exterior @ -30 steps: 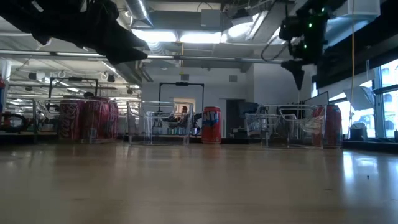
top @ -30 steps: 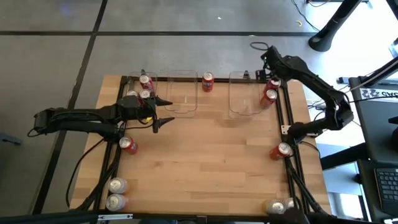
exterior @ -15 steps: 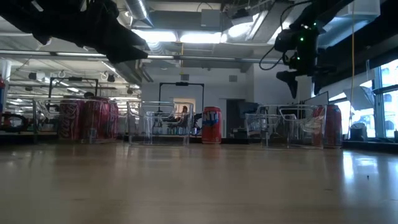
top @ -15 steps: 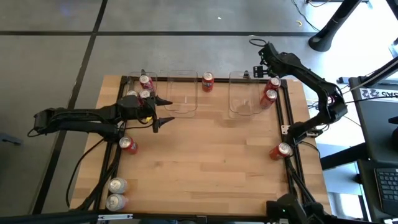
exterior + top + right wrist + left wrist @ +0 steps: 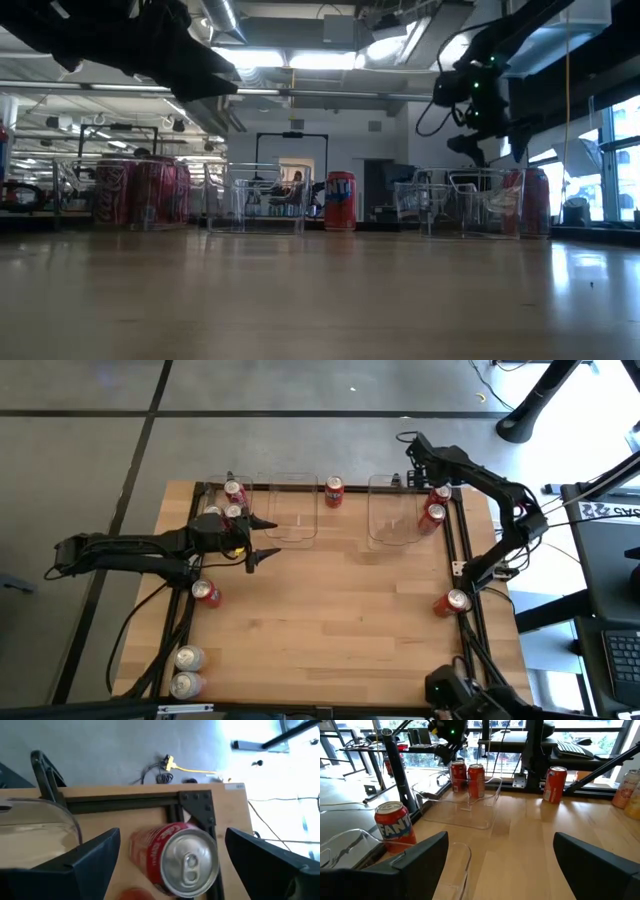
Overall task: Sort soda cans
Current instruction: Put the red soda can into the left transparent bin
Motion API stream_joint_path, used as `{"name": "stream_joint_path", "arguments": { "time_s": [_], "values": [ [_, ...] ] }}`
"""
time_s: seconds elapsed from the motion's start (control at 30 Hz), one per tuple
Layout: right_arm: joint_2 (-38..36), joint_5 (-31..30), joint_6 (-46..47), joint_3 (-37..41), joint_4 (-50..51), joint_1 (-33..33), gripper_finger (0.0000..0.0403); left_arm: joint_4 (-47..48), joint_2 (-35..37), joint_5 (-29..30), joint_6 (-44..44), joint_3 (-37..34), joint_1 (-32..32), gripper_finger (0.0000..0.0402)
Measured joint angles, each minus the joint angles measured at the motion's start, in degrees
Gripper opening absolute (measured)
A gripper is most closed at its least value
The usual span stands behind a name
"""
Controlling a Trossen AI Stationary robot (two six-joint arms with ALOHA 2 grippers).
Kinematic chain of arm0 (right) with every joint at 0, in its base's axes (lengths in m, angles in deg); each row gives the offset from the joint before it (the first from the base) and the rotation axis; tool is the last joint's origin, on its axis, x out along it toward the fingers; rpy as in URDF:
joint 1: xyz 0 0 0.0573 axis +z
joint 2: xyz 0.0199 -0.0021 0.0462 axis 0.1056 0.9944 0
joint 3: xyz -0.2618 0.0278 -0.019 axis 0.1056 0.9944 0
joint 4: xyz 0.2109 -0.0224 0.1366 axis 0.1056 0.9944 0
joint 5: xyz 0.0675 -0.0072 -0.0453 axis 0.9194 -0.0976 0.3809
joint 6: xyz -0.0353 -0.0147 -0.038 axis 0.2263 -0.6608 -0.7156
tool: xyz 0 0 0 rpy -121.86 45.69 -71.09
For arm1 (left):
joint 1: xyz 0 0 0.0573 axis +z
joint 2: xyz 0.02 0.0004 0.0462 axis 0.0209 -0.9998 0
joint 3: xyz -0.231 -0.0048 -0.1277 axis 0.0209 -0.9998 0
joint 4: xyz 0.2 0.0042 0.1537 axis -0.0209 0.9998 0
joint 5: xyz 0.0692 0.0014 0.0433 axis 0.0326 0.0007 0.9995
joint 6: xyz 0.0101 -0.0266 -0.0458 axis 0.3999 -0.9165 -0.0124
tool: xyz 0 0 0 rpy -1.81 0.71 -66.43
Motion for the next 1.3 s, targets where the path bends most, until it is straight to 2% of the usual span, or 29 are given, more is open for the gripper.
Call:
{"name": "stream_joint_path", "arguments": {
  "time_s": [0.23,0.53,0.8,1.3],
  "values": [
    [2.31,-1.70,0.96,-0.02,2.65,0.61,0.0360,0.01,0.00,0.01,-0.02,0.00,0.00,0.0349],
    [2.65,-0.05,0.79,-0.02,5.52,0.67,0.0360,0.00,0.00,0.02,-0.22,0.00,-0.02,0.0349],
    [6.76,-2.12,3.62,0.00,7.76,1.39,0.0360,0.09,0.00,0.01,-1.29,0.00,-0.02,0.0349],
    [6.86,1.59,1.73,-0.02,8.22,1.36,0.0360,0.00,0.00,0.02,-0.19,0.00,-0.01,0.0349]
  ]
}}
